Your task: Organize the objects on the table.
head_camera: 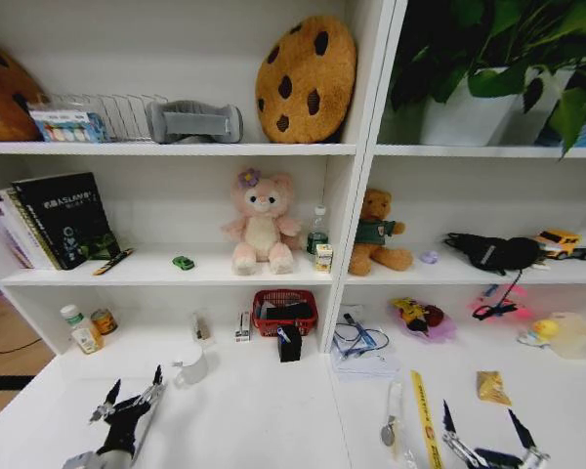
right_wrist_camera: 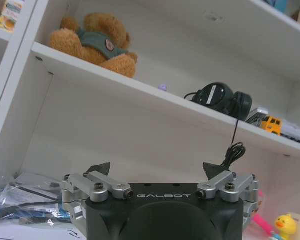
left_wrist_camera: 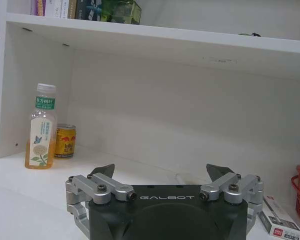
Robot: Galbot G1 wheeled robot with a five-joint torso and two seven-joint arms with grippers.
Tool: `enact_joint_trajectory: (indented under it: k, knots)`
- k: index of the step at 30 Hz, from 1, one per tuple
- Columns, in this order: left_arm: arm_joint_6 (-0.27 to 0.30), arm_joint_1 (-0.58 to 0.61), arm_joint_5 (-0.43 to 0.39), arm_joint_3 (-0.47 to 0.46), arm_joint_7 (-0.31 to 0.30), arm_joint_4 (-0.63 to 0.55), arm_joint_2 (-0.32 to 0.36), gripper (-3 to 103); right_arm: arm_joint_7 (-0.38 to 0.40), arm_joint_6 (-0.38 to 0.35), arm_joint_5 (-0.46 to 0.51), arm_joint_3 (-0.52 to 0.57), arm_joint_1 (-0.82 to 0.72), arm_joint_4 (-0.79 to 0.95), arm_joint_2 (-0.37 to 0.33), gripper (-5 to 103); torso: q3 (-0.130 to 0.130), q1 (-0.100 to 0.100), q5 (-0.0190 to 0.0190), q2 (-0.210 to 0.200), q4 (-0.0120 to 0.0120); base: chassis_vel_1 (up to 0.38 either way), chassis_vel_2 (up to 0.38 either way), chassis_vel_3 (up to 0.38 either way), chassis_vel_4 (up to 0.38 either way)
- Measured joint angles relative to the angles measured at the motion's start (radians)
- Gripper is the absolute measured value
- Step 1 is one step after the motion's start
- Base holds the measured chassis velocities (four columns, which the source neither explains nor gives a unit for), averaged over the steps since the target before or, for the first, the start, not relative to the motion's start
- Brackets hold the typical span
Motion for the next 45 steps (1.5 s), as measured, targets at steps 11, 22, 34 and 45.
enact_joint_trajectory:
  k: [11, 22, 34, 45]
  knots:
    - [0.009, 0.026, 0.014, -0.024, -0.008, -0.058, -0.014, 100, -0.038, -0.081, 0.068, -0.033, 0.137, -0.111, -0.078, 100, 0.0, 0.0, -0.0003, 0.0, -0.0003, 0.0, 0.0, 0.0, 0.0]
    - [0.012, 0.017, 0.032, 0.002, -0.011, -0.051, -0.026, 100, 0.001, -0.069, 0.098, -0.017, 0.188, -0.183, -0.119, 100, 0.0, 0.0, -0.0002, 0.0, -0.0002, -0.076, -0.1, 0.08, 0.117]
    - [0.011, 0.025, 0.032, -0.003, -0.012, -0.048, -0.028, 100, 0.001, -0.206, 0.304, 0.003, 0.288, -0.266, -0.188, 100, 0.0, 0.0, -0.0006, 0.0, -0.0006, -0.06, -0.062, 0.047, 0.055]
    - [0.01, 0.032, 0.032, -0.007, -0.011, -0.057, -0.029, 100, -0.03, -0.302, 0.459, -0.028, 0.46, -0.426, -0.25, 100, 0.0, 0.0, -0.0002, 0.0, -0.0002, 0.0, 0.0, 0.0, 0.0]
